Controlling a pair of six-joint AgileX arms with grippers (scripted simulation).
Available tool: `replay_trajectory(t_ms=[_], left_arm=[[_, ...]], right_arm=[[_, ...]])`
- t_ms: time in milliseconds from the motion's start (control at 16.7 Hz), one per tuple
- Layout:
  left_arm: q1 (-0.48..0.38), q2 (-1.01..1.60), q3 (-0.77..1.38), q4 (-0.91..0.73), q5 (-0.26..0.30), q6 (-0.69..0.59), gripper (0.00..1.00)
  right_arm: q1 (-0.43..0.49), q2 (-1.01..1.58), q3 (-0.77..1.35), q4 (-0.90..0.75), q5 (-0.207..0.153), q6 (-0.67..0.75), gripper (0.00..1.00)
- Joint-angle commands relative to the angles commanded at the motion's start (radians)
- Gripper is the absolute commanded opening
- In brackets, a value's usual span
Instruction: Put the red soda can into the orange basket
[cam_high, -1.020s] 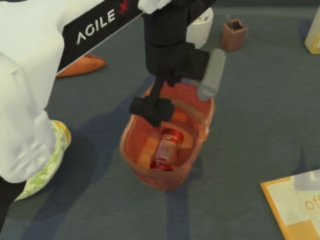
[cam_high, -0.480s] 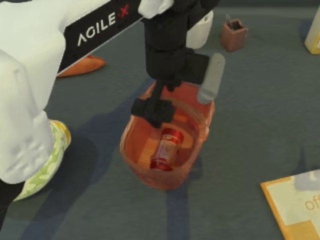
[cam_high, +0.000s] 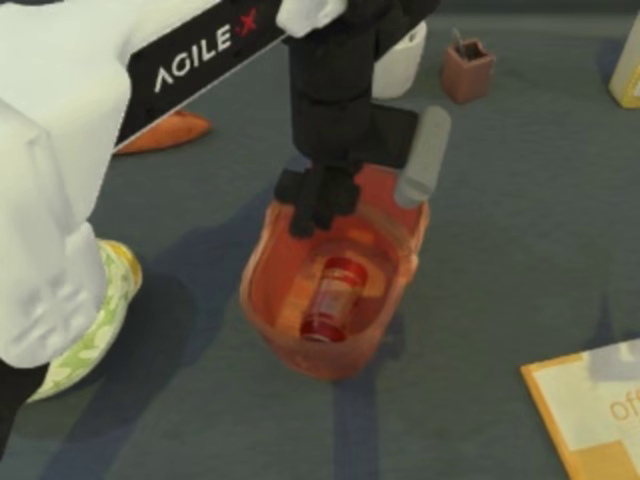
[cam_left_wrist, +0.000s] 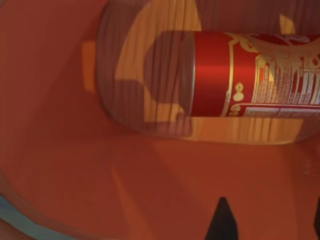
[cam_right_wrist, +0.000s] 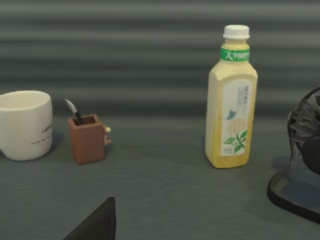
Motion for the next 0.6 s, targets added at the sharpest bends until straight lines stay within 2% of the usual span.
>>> replay_trajectory(t_ms=[120, 180, 600], left_arm=[[0.000, 0.000, 0.000, 0.000, 0.000, 0.000, 0.02], [0.000, 0.000, 0.000, 0.000, 0.000, 0.000, 0.00], [0.000, 0.000, 0.000, 0.000, 0.000, 0.000, 0.00]], right_arm=[[0.000, 0.000, 0.000, 0.000, 0.000, 0.000, 1.00], [0.000, 0.000, 0.000, 0.000, 0.000, 0.000, 1.00], [0.000, 0.000, 0.000, 0.000, 0.000, 0.000, 1.00]])
